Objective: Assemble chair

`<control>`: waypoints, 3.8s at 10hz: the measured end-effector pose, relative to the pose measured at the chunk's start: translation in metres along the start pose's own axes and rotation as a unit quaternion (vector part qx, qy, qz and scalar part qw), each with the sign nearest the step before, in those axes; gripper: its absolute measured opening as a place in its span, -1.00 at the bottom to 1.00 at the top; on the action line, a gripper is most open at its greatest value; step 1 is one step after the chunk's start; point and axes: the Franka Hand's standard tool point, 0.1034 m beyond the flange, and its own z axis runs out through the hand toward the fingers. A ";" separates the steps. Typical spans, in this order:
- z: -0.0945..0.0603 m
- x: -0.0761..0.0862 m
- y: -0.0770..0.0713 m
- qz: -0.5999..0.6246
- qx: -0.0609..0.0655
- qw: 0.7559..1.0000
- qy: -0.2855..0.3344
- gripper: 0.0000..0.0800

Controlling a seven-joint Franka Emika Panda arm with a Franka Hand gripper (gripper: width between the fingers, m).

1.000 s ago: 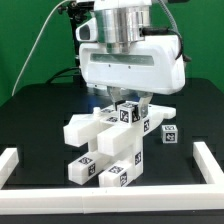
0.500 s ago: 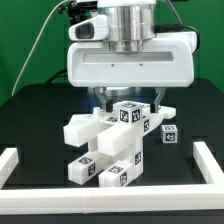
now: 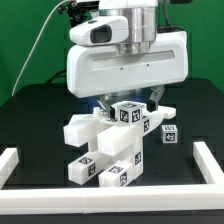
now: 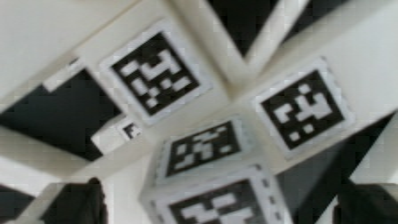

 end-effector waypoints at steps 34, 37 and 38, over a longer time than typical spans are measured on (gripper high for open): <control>-0.041 -0.001 -0.032 0.577 0.028 0.816 0.004 0.62; -0.048 -0.016 -0.069 0.575 0.036 0.818 0.004 0.62; -0.049 -0.029 -0.091 0.591 0.037 0.806 -0.001 0.62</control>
Offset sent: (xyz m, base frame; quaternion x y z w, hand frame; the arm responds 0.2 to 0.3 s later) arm 0.0000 0.0000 0.0000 0.0000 0.0000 0.1296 0.9916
